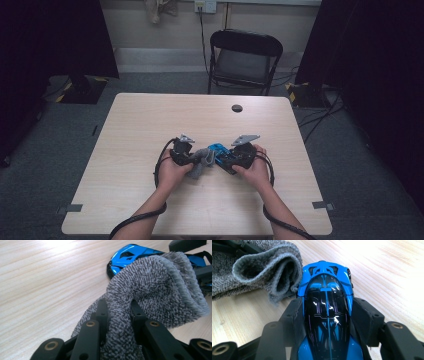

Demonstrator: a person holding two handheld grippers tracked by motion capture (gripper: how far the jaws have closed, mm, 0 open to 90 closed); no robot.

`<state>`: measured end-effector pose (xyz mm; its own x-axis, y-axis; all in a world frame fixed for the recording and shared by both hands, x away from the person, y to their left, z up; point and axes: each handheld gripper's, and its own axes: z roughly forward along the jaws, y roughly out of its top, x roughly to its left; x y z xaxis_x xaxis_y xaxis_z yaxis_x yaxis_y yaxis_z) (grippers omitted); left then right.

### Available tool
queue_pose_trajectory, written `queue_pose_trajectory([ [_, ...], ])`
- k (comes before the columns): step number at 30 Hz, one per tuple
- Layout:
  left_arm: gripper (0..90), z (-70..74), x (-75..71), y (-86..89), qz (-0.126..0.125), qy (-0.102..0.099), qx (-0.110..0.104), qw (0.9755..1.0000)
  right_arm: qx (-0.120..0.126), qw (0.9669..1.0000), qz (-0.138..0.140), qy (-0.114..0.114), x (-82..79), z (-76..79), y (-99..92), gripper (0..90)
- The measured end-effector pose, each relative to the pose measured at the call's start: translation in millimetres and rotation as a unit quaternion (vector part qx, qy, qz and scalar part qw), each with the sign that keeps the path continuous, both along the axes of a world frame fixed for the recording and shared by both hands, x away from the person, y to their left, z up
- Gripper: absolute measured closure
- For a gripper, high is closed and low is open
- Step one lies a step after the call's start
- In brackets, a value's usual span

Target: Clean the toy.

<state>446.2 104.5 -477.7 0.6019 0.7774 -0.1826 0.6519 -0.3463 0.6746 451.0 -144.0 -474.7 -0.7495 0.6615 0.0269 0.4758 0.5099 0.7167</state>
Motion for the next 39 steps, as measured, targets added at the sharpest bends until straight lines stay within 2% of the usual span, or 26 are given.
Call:
queue_pose_trajectory([
  [9,74.7,0.8,6.1,11.4,0.020,-0.002,0.004,0.9998,-0.001,1.0000,0.000,0.000,-0.3,0.1,-0.2,43.7],
  [14,74.8,1.1,10.1,17.7,0.031,-0.009,0.018,0.9993,0.000,1.0000,0.000,0.000,-0.4,-0.1,-0.6,43.7],
  [15,74.8,0.8,11.0,18.3,0.036,-0.007,0.011,0.9993,0.001,1.0000,0.000,0.000,-0.5,-0.2,-0.8,43.7],
  [20,74.8,2.5,13.4,23.3,0.044,-0.010,0.018,0.9988,0.002,1.0000,0.000,-0.003,-1.0,-0.7,-1.2,43.7],
  [21,74.8,2.7,13.2,23.5,0.055,-0.012,0.007,0.9984,0.003,1.0000,0.000,-0.002,-1.0,-0.7,-1.5,43.7],
  [23,74.9,4.8,13.6,27.4,0.052,-0.013,0.013,0.9985,0.003,1.0000,0.000,-0.002,-1.0,-0.6,-1.6,43.7],
  [26,74.9,8.7,11.7,32.8,0.054,-0.015,0.004,0.9984,0.002,1.0000,0.001,-0.002,-0.9,-0.5,-1.5,43.7],
  [33,74.8,20.9,-3.2,36.4,0.019,-0.024,-0.003,0.9995,0.001,1.0000,0.001,-0.001,-0.9,-0.3,-1.4,43.8],
  [37,74.8,26.2,-15.9,31.8,-0.002,-0.028,-0.020,0.9994,0.000,1.0000,0.000,0.000,-0.8,0.0,-1.1,43.7],
  [39,74.8,29.3,-23.3,27.1,-0.020,-0.032,-0.025,0.9990,-0.002,1.0000,0.000,0.001,-0.7,0.4,-0.8,43.7],
])
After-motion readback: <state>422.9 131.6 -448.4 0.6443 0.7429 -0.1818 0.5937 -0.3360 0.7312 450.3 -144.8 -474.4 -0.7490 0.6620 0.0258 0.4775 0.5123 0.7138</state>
